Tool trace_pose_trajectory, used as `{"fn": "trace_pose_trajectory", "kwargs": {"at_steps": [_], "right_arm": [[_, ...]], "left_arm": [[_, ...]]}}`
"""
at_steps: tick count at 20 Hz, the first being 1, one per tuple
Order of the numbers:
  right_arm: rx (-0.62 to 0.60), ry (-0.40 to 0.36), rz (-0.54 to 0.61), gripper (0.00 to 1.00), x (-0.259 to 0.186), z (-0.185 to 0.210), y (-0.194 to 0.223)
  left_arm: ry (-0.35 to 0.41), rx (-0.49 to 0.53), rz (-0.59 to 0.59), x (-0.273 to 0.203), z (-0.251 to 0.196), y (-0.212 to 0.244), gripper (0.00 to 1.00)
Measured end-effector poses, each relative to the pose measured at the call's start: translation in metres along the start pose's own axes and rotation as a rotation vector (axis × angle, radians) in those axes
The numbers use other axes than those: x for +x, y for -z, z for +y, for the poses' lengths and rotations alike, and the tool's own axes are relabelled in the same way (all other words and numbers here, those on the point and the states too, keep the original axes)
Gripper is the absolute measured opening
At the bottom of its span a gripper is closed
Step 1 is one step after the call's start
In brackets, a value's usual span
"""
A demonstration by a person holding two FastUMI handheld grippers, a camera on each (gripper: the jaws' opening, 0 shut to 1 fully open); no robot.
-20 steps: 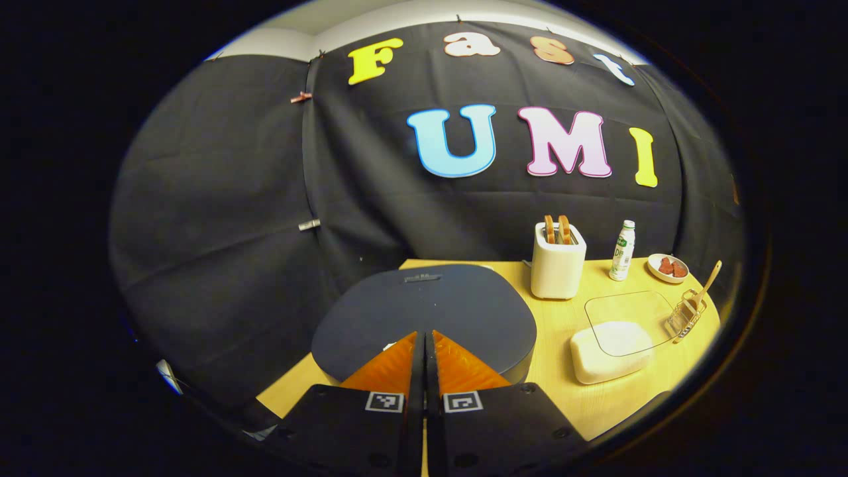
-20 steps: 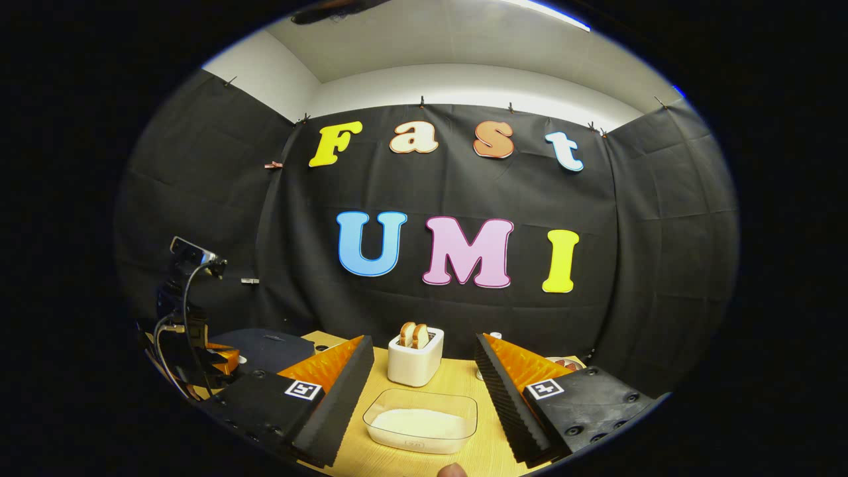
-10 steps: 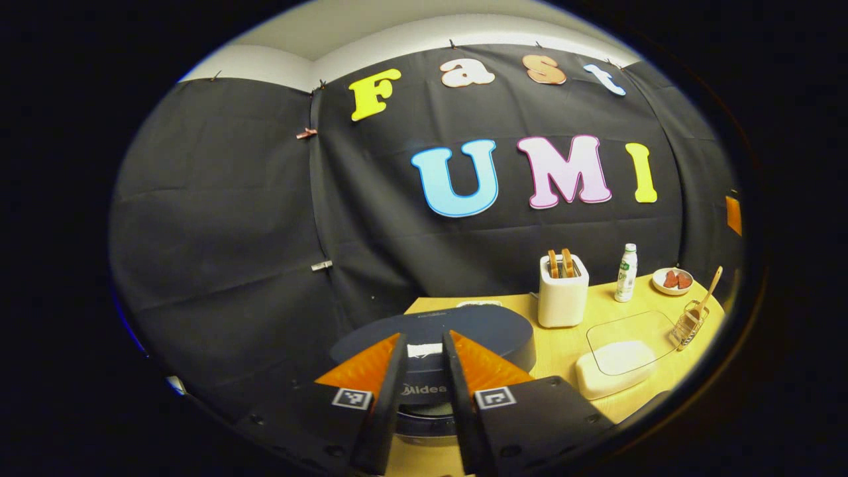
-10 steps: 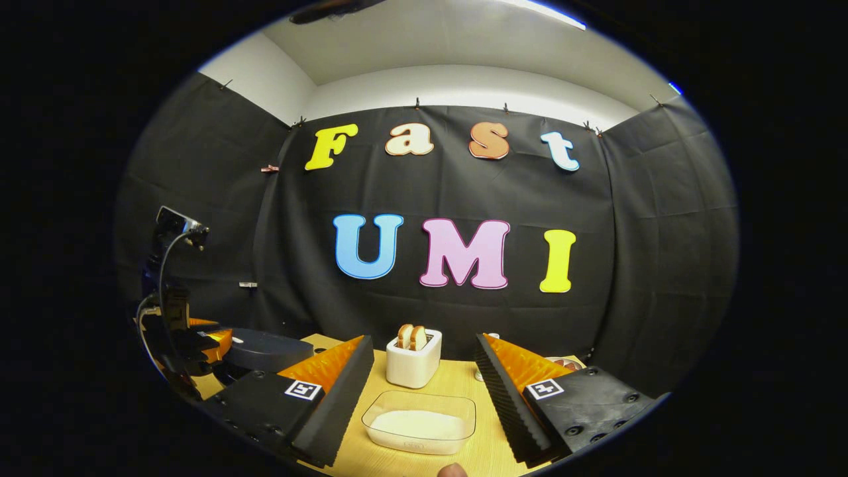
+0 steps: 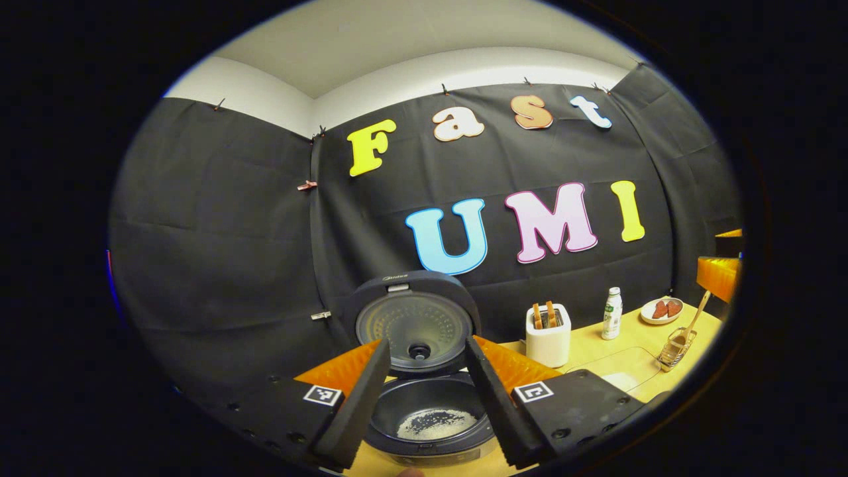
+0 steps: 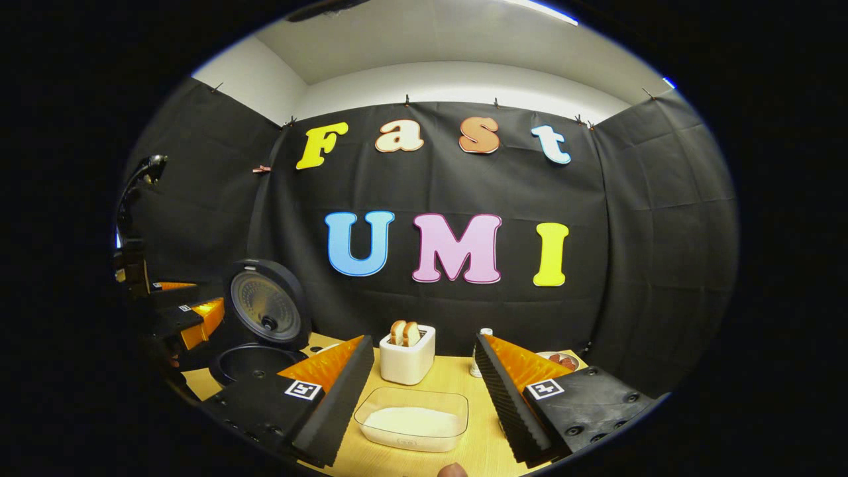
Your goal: Close the left gripper, press the button to open the rice cooker; take a wooden spoon from the chopstick holder with the right hand, scoop a spoonful of rice and pour it into the rice cooker, then put the wooden spoon back into the chopstick holder.
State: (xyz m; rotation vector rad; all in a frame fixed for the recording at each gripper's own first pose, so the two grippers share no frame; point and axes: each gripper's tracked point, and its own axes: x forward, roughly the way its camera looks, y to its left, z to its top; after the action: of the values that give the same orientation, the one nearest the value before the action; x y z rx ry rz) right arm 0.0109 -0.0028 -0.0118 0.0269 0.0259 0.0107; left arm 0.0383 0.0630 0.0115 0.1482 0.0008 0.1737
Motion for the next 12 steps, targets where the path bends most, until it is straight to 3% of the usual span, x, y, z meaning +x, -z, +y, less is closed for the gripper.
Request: {"fn": "trace_pose_trajectory", "kwargs": {"at_steps": [3,5,12], "right_arm": [[0.0,0.042,0.005,0.96,0.003,-0.027,0.003],[-0.006,0.073,0.012,0.96,0.005,-0.046,0.007],[-0.023,0.152,0.06,0.96,0.018,-0.116,0.035]], "left_arm": [[-0.001,-0.01,0.015,-0.001,-0.007,0.001,0.81],[0.0,-0.027,0.022,-0.002,-0.011,0.001,0.9],[-0.045,-0.082,0.049,-0.006,-0.017,0.003,0.96]]}}
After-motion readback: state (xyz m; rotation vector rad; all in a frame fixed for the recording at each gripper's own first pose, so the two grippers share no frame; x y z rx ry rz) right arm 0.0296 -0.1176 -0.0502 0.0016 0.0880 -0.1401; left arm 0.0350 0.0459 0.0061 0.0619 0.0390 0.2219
